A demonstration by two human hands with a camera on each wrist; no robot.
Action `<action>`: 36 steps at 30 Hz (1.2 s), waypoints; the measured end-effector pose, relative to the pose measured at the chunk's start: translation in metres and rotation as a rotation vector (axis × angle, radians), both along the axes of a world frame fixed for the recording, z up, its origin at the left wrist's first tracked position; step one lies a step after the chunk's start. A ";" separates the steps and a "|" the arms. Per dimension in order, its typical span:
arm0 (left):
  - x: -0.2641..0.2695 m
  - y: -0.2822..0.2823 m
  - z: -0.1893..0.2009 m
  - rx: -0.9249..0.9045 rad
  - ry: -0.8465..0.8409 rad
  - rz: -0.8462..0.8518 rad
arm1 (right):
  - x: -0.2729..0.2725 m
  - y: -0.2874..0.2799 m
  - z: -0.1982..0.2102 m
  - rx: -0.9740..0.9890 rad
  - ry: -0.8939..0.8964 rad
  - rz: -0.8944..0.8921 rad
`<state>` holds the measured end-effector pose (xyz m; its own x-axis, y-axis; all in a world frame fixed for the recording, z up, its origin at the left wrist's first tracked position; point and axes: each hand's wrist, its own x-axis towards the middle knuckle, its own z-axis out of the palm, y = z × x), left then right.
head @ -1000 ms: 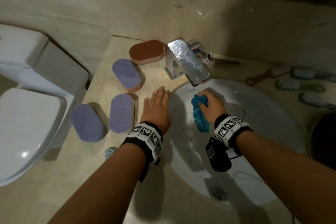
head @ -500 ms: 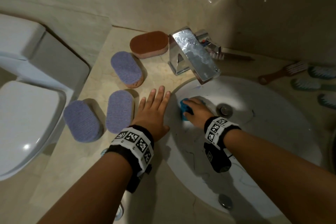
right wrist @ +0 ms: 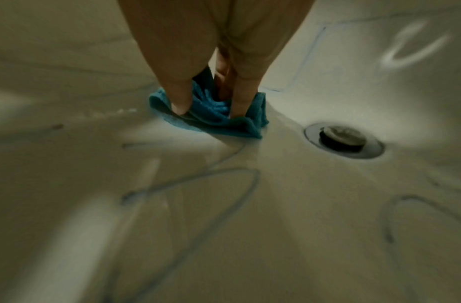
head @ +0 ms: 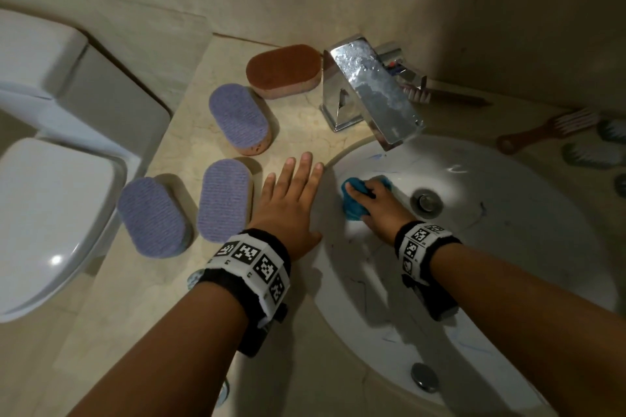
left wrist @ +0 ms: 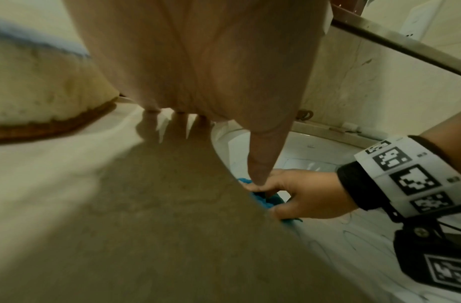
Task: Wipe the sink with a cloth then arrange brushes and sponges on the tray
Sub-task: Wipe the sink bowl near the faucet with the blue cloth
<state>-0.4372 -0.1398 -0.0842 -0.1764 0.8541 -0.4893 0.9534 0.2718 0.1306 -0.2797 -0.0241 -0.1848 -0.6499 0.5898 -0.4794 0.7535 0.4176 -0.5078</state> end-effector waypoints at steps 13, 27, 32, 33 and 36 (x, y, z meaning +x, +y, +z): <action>-0.006 0.008 0.001 0.035 0.029 0.089 | -0.024 -0.002 -0.003 0.019 0.261 -0.458; -0.001 0.022 -0.009 0.052 0.026 0.130 | -0.044 0.001 0.012 0.077 0.441 -0.826; -0.004 0.021 -0.007 0.044 0.006 0.123 | -0.030 0.031 0.027 0.140 0.271 -1.012; -0.004 0.021 -0.007 0.044 0.010 0.121 | -0.033 0.030 0.027 0.130 0.282 -1.026; -0.005 0.021 -0.007 0.044 0.015 0.124 | -0.049 0.016 0.017 0.057 0.403 -1.054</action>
<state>-0.4418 -0.1183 -0.0914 -0.2890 0.8458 -0.4485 0.9149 0.3819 0.1307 -0.3287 -0.0085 -0.1682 0.0837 0.9496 -0.3021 0.5295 -0.2992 -0.7938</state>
